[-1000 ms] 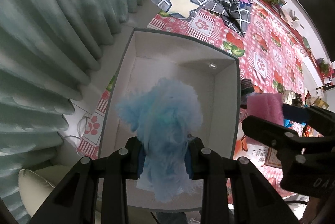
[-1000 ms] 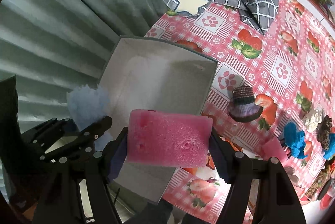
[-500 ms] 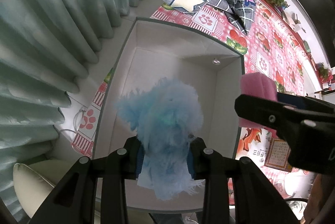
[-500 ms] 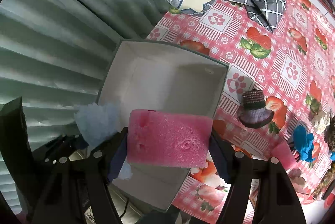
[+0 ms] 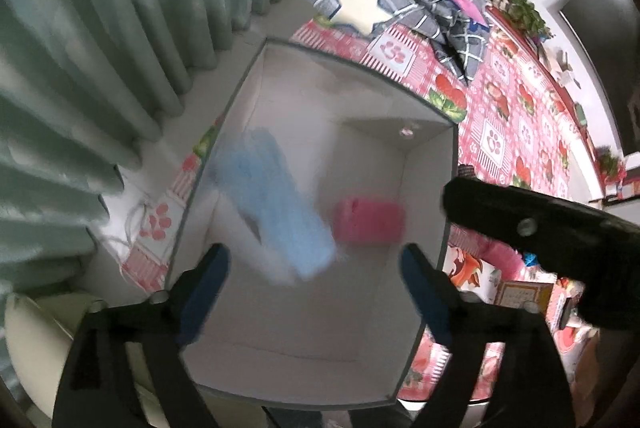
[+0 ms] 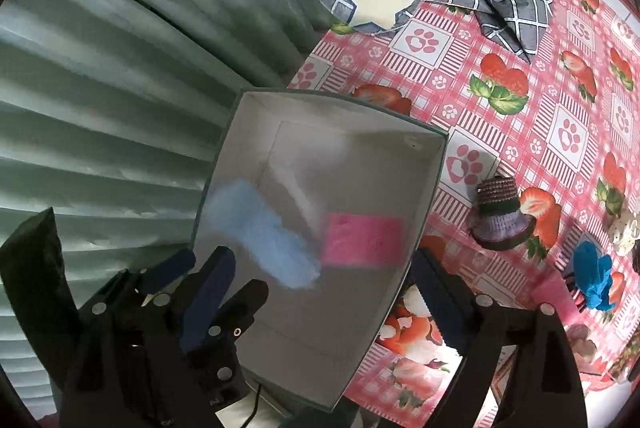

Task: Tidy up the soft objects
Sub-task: 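Open both tools to drop the plush and sponge into the box, then move both tools back toward the remaining items on the tablecloth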

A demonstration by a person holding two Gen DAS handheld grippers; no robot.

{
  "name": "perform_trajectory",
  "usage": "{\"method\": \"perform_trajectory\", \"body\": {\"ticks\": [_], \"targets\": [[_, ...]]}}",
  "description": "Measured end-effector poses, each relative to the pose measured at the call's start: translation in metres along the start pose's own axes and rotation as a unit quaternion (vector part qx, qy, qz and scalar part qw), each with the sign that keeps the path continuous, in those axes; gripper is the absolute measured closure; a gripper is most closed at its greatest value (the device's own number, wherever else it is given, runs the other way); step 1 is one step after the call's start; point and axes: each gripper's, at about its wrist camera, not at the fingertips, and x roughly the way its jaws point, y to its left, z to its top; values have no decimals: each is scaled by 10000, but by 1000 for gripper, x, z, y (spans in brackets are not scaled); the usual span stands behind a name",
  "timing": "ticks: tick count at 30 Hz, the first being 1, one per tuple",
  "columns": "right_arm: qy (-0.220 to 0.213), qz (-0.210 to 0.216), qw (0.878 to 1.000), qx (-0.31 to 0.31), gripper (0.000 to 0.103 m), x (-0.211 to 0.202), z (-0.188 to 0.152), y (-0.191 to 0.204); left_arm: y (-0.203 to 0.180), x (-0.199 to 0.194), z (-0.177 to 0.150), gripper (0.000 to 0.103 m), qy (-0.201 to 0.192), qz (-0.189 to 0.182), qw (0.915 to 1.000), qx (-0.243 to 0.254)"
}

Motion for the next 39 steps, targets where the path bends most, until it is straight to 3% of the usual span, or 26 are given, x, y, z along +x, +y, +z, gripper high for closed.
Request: {"method": "perform_trajectory", "body": {"ticks": [1, 2, 6, 10, 18, 23, 28, 31, 36, 39], "targets": [[-34, 29, 10000, 25, 11, -2, 0, -1, 0, 1, -1, 0, 39, -43, 10000, -59], [-48, 52, 10000, 53, 0, -3, 0, -2, 0, 4, -3, 0, 104, -66, 9999, -102], [-170, 114, 9996, 215, 0, -15, -2, -6, -7, 3, -8, 0, 150, -13, 9999, -21], [-230, 195, 9984, 474, 0, -34, -10, -20, -20, -10, -10, 0, 107, -193, 9996, 160], [-451, 582, 9886, 1317, 0, -99, -68, -82, -87, -34, -15, 0, 122, -632, 9934, 951], [-665, 406, 9718, 2225, 0, -132, -122, -150, -160, -29, -34, 0, 426, -809, 9787, 1839], [-906, 212, 9468, 3080, 0, -157, -174, -223, -250, -21, -62, 0, 671, -916, 9548, 2745], [-881, -27, 9318, 3522, 0, -166, -200, -270, -299, -13, -74, 0, 793, -947, 9443, 3049], [-871, -243, 9062, 4130, 0, -171, -234, -344, -361, 8, -87, 0, 993, -862, 9382, 3200], [-790, -473, 9028, 4201, 0, -169, -240, -375, -394, 30, -86, 0, 1055, -618, 9415, 3141]]}}
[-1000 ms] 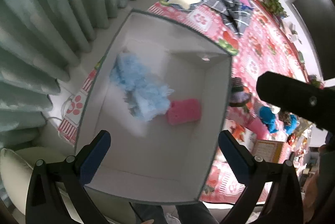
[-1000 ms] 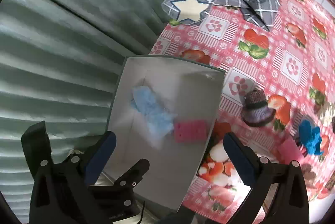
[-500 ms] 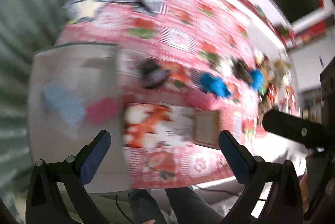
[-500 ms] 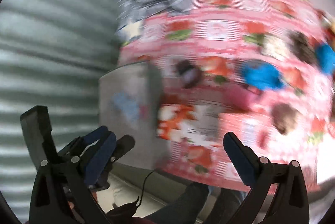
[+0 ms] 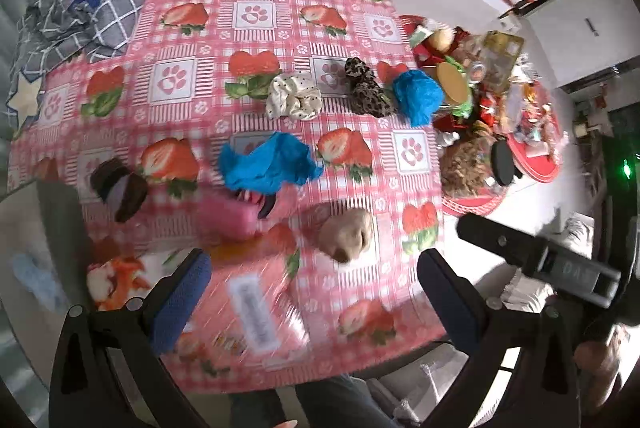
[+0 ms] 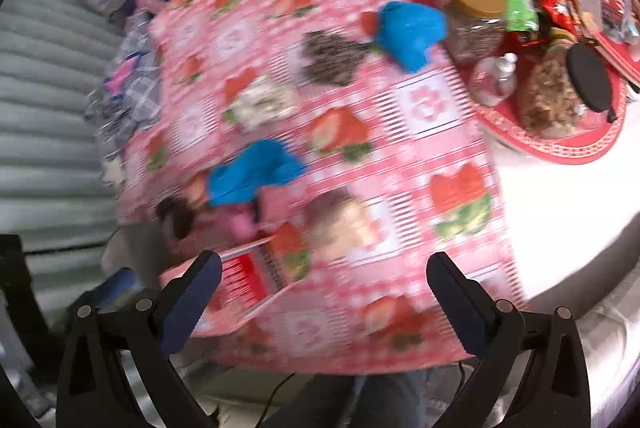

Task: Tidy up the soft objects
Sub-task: 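Move both tools back toward the remaining items on the tablecloth, then grasp the white polka-dot scrunchie with the left tool while the right tool grasps the blue cloth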

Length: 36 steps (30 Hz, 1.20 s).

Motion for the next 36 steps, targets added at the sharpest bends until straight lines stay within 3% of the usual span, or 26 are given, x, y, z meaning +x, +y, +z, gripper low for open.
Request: {"method": "perform_trajectory", "body": {"ticks": [6, 10, 18, 25, 33, 34, 35, 36], "targets": [[-368, -927, 9937, -508, 0, 17, 56, -33, -12, 50, 55, 0, 128, 496, 9977, -444], [-420, -1068, 9916, -603, 0, 37, 98, -50, -7, 86, 90, 0, 254, 804, 9933, -790], [-351, -1441, 9846, -922, 0, 86, 155, -54, 7, 145, 142, 0, 382, 1313, 9855, -1000], [-420, -1647, 9767, -1307, 0, 123, 186, -47, 21, 189, 157, 0, 583, 1434, 9810, -1173], [-394, -1861, 9611, -2003, 0, 162, 191, -32, 30, 220, 158, 1, 821, 1455, 9785, -1212], [-374, -1880, 9601, -2037, 6, 164, 190, -32, 30, 220, 158, 1, 826, 1424, 9786, -1238], [-347, -1878, 9598, -2056, 20, 166, 190, -32, 32, 220, 158, 2, 830, 1398, 9787, -1254], [-386, -1829, 9609, -2042, 22, 165, 191, -32, 31, 220, 158, 3, 842, 1381, 9791, -1235]]}}
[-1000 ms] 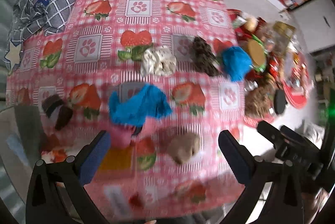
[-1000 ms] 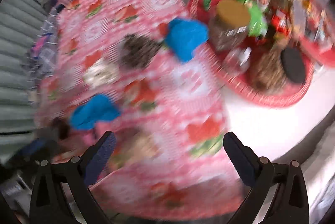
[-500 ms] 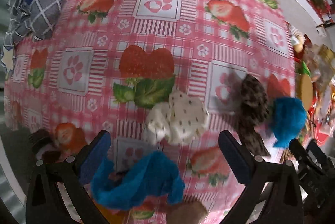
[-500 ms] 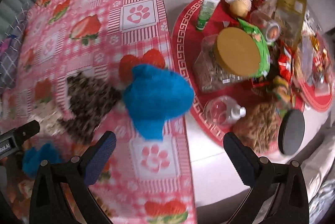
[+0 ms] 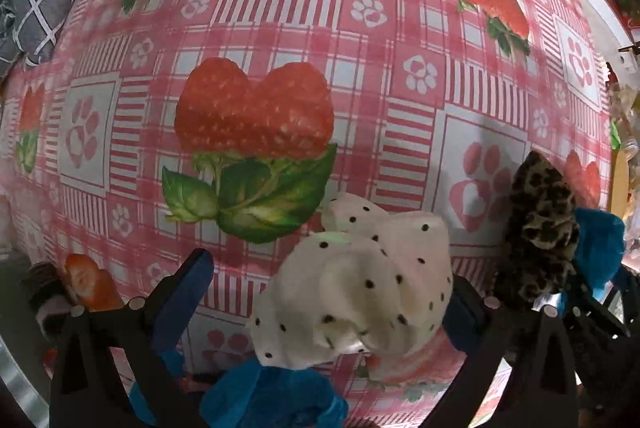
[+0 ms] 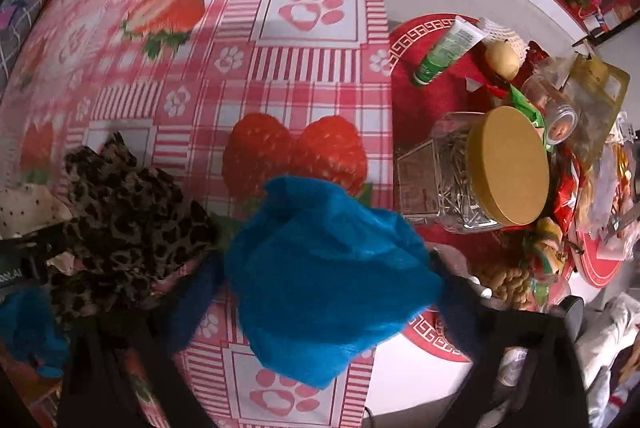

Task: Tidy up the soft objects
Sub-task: 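Grasp the white polka-dot scrunchie with the left tool while the right tool grasps the blue cloth, then carry the polka-dot scrunchie and blue cloth with both tools over the box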

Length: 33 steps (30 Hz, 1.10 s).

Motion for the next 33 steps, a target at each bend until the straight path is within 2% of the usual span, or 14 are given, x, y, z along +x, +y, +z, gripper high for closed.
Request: {"method": "perform_trajectory", "body": {"ticks": [2, 3, 4, 6, 8, 10, 18, 25, 33], "targets": [[-16, -117, 9999, -38, 39, -4, 2, 0, -4, -2, 1, 9, -5, 13, 9999, 143], [-15, -173, 9998, -28, 43, -5, 3, -2, -7, -4, 2, 11, -11, -8, 9997, 227], [-7, -160, 9999, 17, 50, -6, 3, -6, -9, -6, 2, 17, -24, -19, 9995, 305], [-31, 2, 9999, 166, 58, -9, 3, -16, -15, -13, 3, 35, -129, -40, 9987, 491], [-106, 112, 9995, 280, 60, -16, 3, -24, -24, -20, 0, 78, -203, -143, 9972, 712], [-231, 135, 9992, 295, 60, -25, 1, -27, -25, -25, -2, 81, -185, -300, 9968, 723], [-572, 725, 9934, 676, 60, -71, -7, -36, -14, -78, -21, 81, -882, -264, 9936, 656], [-703, 1019, 9902, 651, 60, -113, -13, -15, -4, -126, -33, 81, -1362, -340, 9879, 658], [-907, 1193, 9877, 435, 60, -160, -22, 27, 40, -159, -50, 81, -1662, -453, 9840, 462]]}}
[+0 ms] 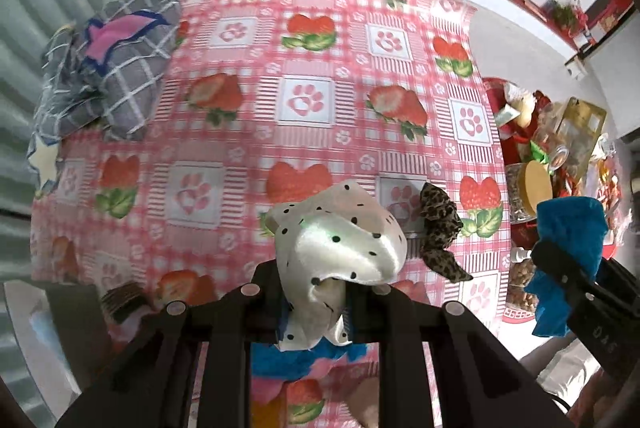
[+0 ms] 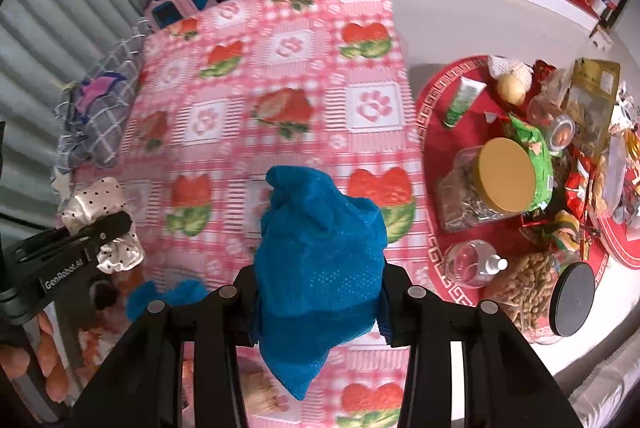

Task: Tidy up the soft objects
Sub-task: 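Carry the polka-dot scrunchie and blue cloth with both tools over the box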

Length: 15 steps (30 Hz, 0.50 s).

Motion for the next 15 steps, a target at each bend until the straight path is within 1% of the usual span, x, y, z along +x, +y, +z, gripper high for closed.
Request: {"method": "perform_trajectory", "body": {"ticks": [7, 15], "targets": [[-69, 176, 9993, -320, 60, -29, -14, 61, 49, -40, -23, 81, -182, -12, 9997, -189], [-112, 314, 9976, -605, 60, -51, -33, 124, 97, -75, -51, 81, -332, -10, 9990, -310]]}}
